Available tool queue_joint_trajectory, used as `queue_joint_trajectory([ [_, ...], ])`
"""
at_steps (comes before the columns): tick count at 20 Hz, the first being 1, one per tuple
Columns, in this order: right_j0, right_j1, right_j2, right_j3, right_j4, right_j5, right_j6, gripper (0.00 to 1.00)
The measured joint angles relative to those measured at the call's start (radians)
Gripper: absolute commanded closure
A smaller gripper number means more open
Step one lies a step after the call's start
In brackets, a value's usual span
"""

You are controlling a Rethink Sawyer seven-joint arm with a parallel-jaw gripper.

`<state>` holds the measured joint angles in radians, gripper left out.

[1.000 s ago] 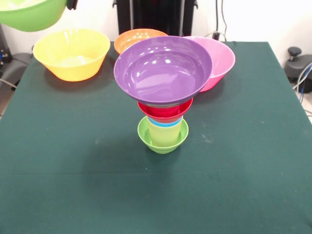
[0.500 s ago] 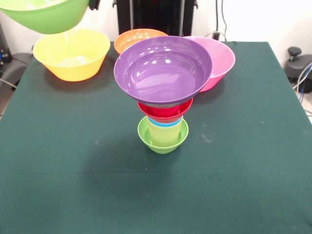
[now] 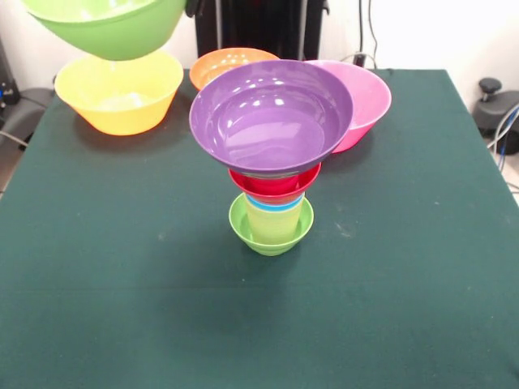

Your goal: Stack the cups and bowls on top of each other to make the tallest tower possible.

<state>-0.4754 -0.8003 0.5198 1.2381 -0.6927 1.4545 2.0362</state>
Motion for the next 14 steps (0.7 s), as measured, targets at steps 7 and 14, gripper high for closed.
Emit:
queue_joint_trajectory([
  [7, 0.022, 0.015, -0.008, 0.0, 0.031, 0.0, 0.0, 1.0],
  [14, 0.052, 0.037, -0.02, 0.0, 0.06, 0.0, 0.0, 1.0],
])
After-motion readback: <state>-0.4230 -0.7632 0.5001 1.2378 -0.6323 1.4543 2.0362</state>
